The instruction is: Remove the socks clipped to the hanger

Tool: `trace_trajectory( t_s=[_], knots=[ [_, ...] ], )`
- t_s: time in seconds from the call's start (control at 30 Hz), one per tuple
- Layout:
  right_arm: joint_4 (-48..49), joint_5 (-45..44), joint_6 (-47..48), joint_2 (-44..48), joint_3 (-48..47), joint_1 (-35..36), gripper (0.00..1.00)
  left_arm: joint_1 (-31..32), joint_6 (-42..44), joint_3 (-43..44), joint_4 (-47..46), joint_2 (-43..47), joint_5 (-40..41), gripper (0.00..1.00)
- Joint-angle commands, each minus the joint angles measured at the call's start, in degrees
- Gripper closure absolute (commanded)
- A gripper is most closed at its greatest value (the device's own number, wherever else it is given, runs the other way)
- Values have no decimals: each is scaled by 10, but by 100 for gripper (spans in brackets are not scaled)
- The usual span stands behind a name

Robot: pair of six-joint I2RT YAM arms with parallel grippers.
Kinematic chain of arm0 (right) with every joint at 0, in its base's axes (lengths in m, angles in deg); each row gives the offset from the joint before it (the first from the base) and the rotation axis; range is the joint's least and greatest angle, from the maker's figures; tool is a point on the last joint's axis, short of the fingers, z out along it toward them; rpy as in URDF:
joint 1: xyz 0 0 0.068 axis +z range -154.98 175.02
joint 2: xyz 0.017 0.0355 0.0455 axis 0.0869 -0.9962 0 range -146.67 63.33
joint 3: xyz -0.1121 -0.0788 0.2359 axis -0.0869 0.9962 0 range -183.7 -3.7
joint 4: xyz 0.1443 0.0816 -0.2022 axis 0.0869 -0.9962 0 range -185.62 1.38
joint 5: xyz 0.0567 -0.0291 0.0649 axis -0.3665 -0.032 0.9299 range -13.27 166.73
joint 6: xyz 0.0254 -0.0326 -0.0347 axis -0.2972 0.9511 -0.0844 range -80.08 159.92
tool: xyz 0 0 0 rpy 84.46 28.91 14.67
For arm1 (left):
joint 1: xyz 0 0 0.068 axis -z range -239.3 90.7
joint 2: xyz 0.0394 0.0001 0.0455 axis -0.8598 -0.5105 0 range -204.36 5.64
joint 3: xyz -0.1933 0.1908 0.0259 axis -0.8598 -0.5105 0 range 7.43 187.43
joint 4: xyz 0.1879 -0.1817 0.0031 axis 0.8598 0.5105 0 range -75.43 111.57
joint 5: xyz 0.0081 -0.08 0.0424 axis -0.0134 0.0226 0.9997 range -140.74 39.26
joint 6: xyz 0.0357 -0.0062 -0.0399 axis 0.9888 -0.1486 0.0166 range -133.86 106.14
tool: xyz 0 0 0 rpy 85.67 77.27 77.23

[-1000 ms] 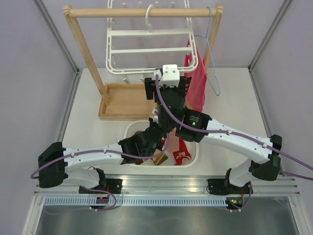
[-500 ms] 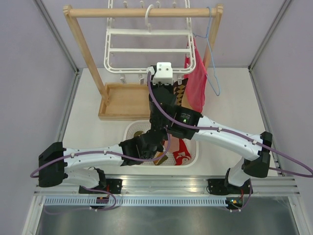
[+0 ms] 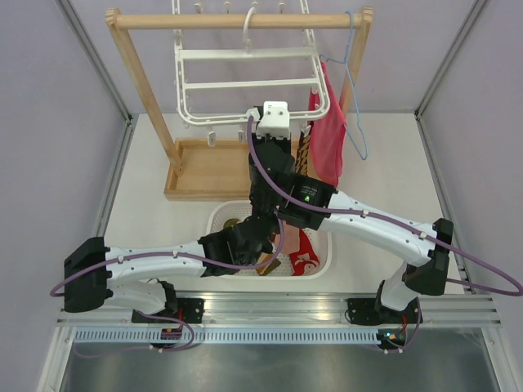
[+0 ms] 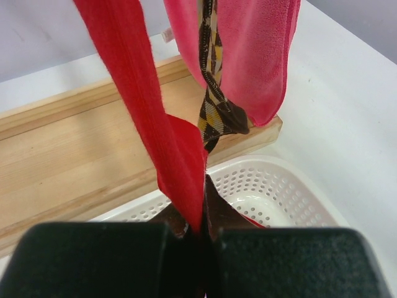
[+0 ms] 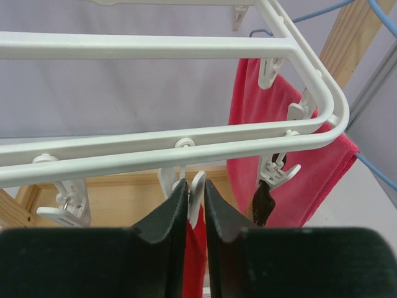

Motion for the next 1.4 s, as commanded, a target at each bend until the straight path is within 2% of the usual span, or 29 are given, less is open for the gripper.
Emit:
trace_trajectory(
  t_s=[0.0,0.03,0.13,0.17,0.33,0.77,0.87,0.97,1.0,1.07,1.1,1.17,1.2,1.37],
  knots=[
    [12,1,6,13,-12,-4,76,7,10,3,-16,12,6,98],
    [12,0,8,11,-15,-5,61,7,11,4,-16,12,5,98],
    [10,-10,12,2,-26,-4,43,8,11,9,-16,11,1,98],
    [6,-12,10,0,-27,-5,42,8,11,9,-16,12,-1,98],
    [-9,-7,-20,1,-22,-5,39,13,14,9,-16,13,-8,98],
    [-32,19,-81,-7,4,-40,38,28,17,16,-18,9,-9,98],
    [-33,18,-83,-15,2,-47,41,31,19,18,-19,7,-10,98],
    [-33,22,-86,-21,2,-55,51,35,22,18,-20,7,-10,98],
    [-33,22,-87,-25,2,-58,61,36,23,16,-21,7,-10,98],
    [-32,22,-87,-26,2,-59,72,37,23,16,-22,7,-9,98],
    [-31,23,-87,-25,3,-62,83,37,23,15,-22,7,-9,98],
    [-30,22,-83,-25,3,-62,91,37,23,13,-23,5,-8,98],
    [-28,22,-81,-25,3,-63,99,37,23,13,-23,4,-8,98],
    [-20,15,-65,-23,2,-63,99,38,19,10,-23,1,-7,98]
  ],
)
